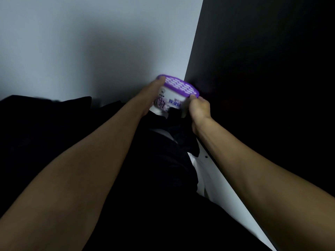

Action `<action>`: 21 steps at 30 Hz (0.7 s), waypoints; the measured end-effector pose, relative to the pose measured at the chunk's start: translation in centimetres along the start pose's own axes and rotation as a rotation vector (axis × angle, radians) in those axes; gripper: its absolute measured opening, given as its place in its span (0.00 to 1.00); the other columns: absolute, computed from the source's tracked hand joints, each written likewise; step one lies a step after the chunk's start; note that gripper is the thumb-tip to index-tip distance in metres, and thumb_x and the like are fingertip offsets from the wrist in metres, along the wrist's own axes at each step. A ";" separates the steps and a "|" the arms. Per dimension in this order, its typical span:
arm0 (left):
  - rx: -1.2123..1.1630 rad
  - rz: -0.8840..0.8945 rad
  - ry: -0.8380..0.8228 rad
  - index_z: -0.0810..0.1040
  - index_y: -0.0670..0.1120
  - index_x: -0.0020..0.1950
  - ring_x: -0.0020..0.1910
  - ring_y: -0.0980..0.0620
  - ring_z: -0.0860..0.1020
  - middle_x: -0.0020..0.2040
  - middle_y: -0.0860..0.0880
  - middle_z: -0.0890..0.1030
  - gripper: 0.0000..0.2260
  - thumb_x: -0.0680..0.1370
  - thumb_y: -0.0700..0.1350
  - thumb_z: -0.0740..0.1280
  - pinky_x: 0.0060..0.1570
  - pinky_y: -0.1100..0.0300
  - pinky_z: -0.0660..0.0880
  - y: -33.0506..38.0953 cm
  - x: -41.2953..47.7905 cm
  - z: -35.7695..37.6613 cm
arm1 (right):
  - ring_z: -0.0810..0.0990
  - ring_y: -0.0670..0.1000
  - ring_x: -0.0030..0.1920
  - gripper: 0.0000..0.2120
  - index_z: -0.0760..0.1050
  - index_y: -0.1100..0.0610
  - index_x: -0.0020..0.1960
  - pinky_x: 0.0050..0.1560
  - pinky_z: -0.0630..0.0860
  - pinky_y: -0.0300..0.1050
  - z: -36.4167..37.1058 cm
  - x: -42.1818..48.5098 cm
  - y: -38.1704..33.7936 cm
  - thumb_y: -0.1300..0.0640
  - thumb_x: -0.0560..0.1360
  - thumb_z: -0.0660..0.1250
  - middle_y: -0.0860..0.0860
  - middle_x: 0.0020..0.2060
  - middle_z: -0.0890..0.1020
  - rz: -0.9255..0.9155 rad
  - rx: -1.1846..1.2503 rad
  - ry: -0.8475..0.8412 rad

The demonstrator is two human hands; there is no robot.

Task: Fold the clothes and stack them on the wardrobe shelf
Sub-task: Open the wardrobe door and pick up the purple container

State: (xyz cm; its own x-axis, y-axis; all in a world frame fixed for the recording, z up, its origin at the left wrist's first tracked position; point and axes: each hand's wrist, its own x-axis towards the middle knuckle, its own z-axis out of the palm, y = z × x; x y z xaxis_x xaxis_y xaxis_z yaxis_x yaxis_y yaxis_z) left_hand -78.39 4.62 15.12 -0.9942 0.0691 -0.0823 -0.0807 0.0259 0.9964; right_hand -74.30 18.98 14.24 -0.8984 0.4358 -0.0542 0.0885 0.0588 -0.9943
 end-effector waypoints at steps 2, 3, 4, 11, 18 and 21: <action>-0.076 0.039 -0.003 0.75 0.53 0.55 0.33 0.63 0.82 0.36 0.59 0.84 0.13 0.84 0.58 0.55 0.28 0.68 0.75 1.8 -1.0 0.5 | 0.82 0.60 0.50 0.10 0.77 0.52 0.46 0.51 0.77 0.57 -0.1 -1.0 -1.8 0.55 0.83 0.59 0.58 0.50 0.84 -0.014 0.175 -0.052; -0.116 0.048 -0.006 0.75 0.53 0.60 0.40 0.57 0.83 0.42 0.58 0.85 0.15 0.83 0.59 0.56 0.40 0.62 0.77 2.7 -1.8 0.7 | 0.83 0.61 0.52 0.10 0.77 0.51 0.51 0.53 0.79 0.58 -0.3 -1.7 -2.7 0.53 0.83 0.57 0.57 0.53 0.84 -0.020 0.255 -0.088; -0.156 0.059 -0.007 0.75 0.53 0.64 0.47 0.51 0.83 0.48 0.54 0.85 0.17 0.82 0.60 0.57 0.51 0.54 0.76 3.5 -2.7 1.0 | 0.83 0.62 0.55 0.10 0.77 0.49 0.55 0.56 0.80 0.61 -0.5 -2.5 -3.7 0.51 0.84 0.57 0.57 0.54 0.84 -0.028 0.320 -0.124; -0.367 0.158 0.105 0.72 0.49 0.69 0.47 0.45 0.84 0.50 0.48 0.83 0.19 0.82 0.57 0.60 0.41 0.44 0.82 5.7 -10.2 1.1 | 0.84 0.63 0.54 0.17 0.70 0.47 0.65 0.52 0.79 0.69 -3.6 -7.6 -6.3 0.40 0.81 0.57 0.56 0.56 0.84 -0.001 0.448 -0.288; -0.346 0.128 0.093 0.78 0.51 0.51 0.35 0.54 0.85 0.35 0.54 0.86 0.13 0.81 0.58 0.61 0.42 0.49 0.82 5.5 -21.1 0.8 | 0.84 0.57 0.51 0.21 0.75 0.54 0.66 0.53 0.80 0.62 -7.3 -15.0 -6.1 0.47 0.76 0.65 0.56 0.55 0.84 0.079 0.480 -0.423; -0.336 0.103 0.195 0.81 0.51 0.52 0.45 0.49 0.86 0.45 0.49 0.87 0.13 0.79 0.57 0.64 0.50 0.47 0.81 4.6 -26.6 1.2 | 0.86 0.53 0.39 0.18 0.77 0.55 0.63 0.41 0.84 0.56 -9.4 -18.7 -5.7 0.49 0.76 0.66 0.53 0.42 0.86 0.111 0.498 -0.560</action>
State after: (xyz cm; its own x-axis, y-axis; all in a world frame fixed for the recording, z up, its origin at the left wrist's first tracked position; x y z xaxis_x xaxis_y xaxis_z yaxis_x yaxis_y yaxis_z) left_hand -52.20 4.08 21.84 -0.9906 -0.1366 -0.0089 0.0330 -0.3012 0.9530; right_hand -53.92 18.94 21.80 -0.9915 -0.1136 -0.0627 0.1059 -0.4292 -0.8970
